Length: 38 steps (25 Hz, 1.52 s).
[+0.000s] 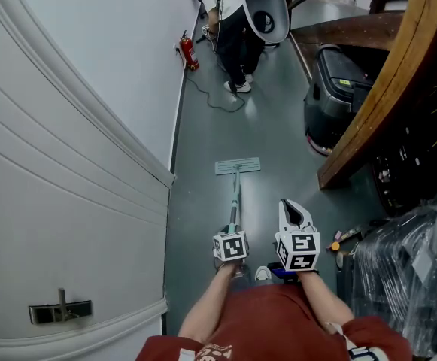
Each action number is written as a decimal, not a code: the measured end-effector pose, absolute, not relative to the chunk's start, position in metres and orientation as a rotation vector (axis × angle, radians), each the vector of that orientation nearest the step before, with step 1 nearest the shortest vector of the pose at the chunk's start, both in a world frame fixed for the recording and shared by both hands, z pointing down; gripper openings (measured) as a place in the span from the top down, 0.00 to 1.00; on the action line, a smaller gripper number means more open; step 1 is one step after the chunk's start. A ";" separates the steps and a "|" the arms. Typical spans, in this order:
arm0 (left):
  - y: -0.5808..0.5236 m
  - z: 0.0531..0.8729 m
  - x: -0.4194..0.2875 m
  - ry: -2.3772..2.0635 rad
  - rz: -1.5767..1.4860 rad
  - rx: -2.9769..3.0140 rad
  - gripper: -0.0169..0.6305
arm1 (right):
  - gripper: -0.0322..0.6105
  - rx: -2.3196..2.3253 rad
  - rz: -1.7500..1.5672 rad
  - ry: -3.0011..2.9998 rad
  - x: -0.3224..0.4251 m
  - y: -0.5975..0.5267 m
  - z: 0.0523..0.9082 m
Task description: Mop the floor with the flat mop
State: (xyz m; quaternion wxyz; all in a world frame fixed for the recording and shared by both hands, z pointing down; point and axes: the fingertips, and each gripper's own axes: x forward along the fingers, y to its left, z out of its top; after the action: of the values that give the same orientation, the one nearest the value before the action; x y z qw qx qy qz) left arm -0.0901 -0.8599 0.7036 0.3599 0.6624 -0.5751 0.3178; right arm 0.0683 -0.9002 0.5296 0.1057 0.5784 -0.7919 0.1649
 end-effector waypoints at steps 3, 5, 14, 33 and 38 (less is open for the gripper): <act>-0.847 0.701 -0.086 -1.502 0.820 1.704 0.78 | 0.92 1.701 0.493 -2.335 0.078 -0.886 0.531; -0.838 0.700 -0.082 -1.511 0.823 1.701 0.78 | 0.92 1.701 0.506 -2.338 0.085 -0.877 0.533; -0.781 0.697 -0.075 -1.507 0.833 1.695 0.78 | 0.92 1.695 0.531 -2.340 0.091 -0.822 0.537; -0.591 0.713 -0.109 -1.422 0.817 1.767 0.77 | 0.92 1.758 0.525 -2.289 0.043 -0.619 0.532; -0.541 0.709 -0.117 -1.414 0.801 1.783 0.77 | 0.92 1.754 0.494 -2.289 0.029 -0.565 0.529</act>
State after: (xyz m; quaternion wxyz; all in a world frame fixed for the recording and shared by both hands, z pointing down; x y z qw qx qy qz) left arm -0.1170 -0.5414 0.7090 0.3565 0.6904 -0.5478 0.3101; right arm 0.0290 -0.5648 0.5291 0.1078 0.5961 -0.7777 0.1679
